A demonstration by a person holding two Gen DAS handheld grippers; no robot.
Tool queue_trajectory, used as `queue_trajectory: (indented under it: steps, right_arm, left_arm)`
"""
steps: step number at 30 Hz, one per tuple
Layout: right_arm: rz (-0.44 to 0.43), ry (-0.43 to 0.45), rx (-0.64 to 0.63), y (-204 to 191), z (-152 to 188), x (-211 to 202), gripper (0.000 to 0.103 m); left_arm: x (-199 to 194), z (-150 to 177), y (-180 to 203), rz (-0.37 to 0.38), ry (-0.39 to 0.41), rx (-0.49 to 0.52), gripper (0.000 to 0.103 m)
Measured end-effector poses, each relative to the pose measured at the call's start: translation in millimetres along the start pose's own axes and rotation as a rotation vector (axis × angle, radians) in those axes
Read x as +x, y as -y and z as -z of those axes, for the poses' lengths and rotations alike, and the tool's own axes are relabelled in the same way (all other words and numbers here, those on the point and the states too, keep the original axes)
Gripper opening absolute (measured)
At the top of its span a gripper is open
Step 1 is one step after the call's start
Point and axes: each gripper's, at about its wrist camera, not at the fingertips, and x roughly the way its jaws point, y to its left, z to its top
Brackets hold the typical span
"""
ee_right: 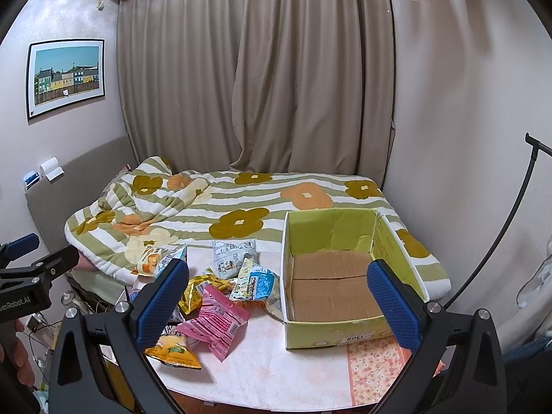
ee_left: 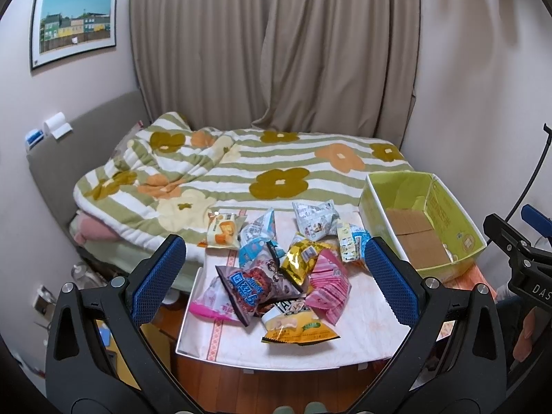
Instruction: Organize snacks
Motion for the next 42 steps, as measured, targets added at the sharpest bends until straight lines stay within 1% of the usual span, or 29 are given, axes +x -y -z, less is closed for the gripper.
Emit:
queue_trajectory:
  steps: [22, 27, 31, 35, 37, 39, 42]
  right_arm:
    - [-0.003, 0.004, 0.006, -0.6, 0.2, -5.9, 0.103]
    - [-0.008, 0.001, 0.009, -0.9, 0.5, -7.2, 0.103]
    - [-0.039, -0.042, 0.015, -1.9, -4.3, -5.4, 0.103]
    - [-0.080, -0.107, 0.015, 0.5, -4.8, 11.6, 0.103]
    - [-0.112, -0.136, 0.011, -1.2, 1.2, 24.4, 0.103]
    - [-0.121, -0.170, 0.009, -1.9, 8.2, 40.9, 0.103]
    - [-0.164, -0.259, 0.057, -7.3, 21.5, 69.0, 0.103]
  left_arm:
    - [-2.3, 5.6, 6.7, 0.008, -0.003, 0.002, 0.103]
    - [-3.3, 5.2, 6.4, -0.002, -0.014, -0.005, 0.103]
    - [-2.3, -0.2, 0.3, -0.012, -0.052, -0.029, 0.103]
    - [10.9, 2.9, -6.7, -0.027, -0.117, -0.051, 0.103]
    - [21.9, 7.4, -12.1, -0.027, -0.140, -0.056, 0.103]
    - [39.4, 11.7, -17.6, -0.025, -0.186, -0.059, 0.103]
    - [68.2, 16.6, -26.1, -0.003, -0.254, -0.064, 0.103]
